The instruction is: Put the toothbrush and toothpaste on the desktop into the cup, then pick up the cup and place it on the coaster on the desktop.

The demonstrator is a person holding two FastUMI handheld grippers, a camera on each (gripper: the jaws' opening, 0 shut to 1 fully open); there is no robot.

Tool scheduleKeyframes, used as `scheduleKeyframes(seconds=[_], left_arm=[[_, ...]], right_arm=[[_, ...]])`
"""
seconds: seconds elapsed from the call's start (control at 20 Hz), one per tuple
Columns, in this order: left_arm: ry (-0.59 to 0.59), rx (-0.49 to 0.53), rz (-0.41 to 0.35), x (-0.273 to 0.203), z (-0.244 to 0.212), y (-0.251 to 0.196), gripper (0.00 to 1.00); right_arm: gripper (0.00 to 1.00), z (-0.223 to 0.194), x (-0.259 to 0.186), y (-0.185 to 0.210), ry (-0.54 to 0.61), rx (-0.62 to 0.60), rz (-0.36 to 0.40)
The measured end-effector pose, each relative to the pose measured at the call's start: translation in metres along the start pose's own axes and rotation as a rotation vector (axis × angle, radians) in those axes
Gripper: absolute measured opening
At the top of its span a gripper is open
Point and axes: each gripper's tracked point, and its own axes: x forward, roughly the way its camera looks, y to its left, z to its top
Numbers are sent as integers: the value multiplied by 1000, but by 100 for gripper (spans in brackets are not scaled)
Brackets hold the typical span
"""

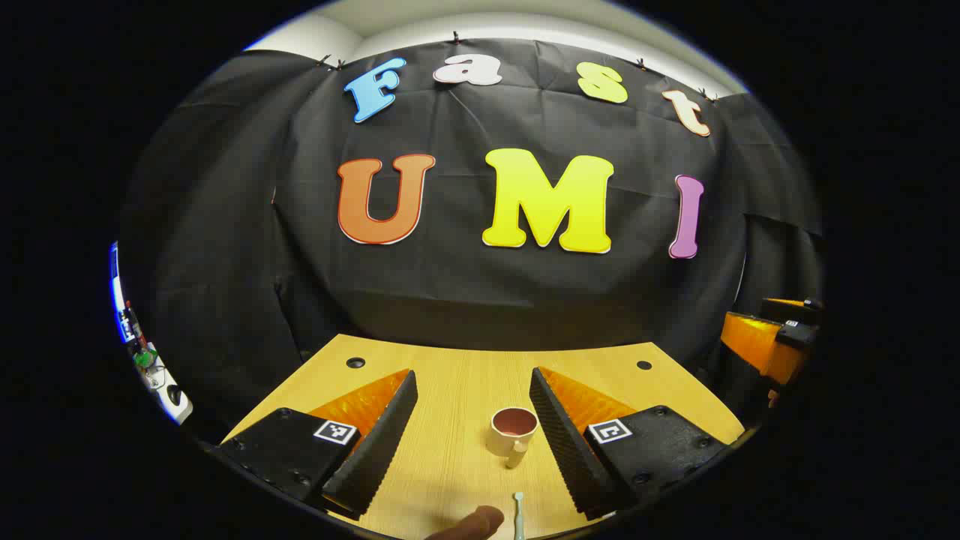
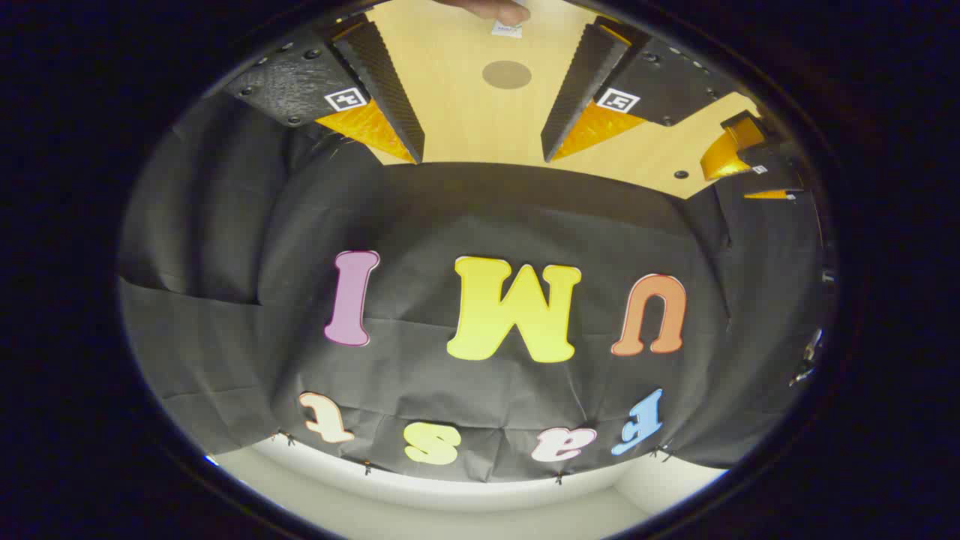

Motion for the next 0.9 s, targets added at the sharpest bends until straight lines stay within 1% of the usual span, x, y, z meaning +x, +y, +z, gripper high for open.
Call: scheduleKeyframes(seconds=[0.05,0.1,0.15,0.2,0.25,0.3,0.35,0.4,0.45,0.55,0.6,0.75,0.8,0.9], left_arm=[[1,8,-7,0,-1,-6,96],[4,17,-10,1,-2,-11,96],[5,24,-13,1,-2,-16,96],[3,25,-17,1,0,-21,96],[-1,23,-25,0,1,-26,96],[-3,20,-29,1,1,-31,96],[3,19,-26,1,0,-34,96],[8,17,-16,2,-2,-33,96],[11,9,-12,2,-4,-35,96],[10,-4,-13,0,-6,-37,96],[18,3,-10,-2,-11,-36,96],[28,15,6,-5,-19,-32,96],[35,11,9,-6,-21,-31,96],[42,15,10,-8,-24,-33,96]], right_arm=[[95,-2,0,-2,2,10,6],[98,-1,1,-5,1,21,5],[98,-2,3,-9,2,21,7],[95,-3,5,-12,5,14,4],[97,-4,3,-17,2,9,3],[95,-1,3,-19,-7,9,7],[95,0,2,-24,-14,12,6],[98,1,1,-27,-17,18,8],[95,1,0,-29,-20,18,8],[95,0,-3,-36,-32,-1,3],[97,-3,-5,-37,-26,-13,5],[98,-18,-8,-40,5,-32,7],[95,-22,-8,-39,15,-29,10],[95,-27,-8,-38,28,-26,12]])
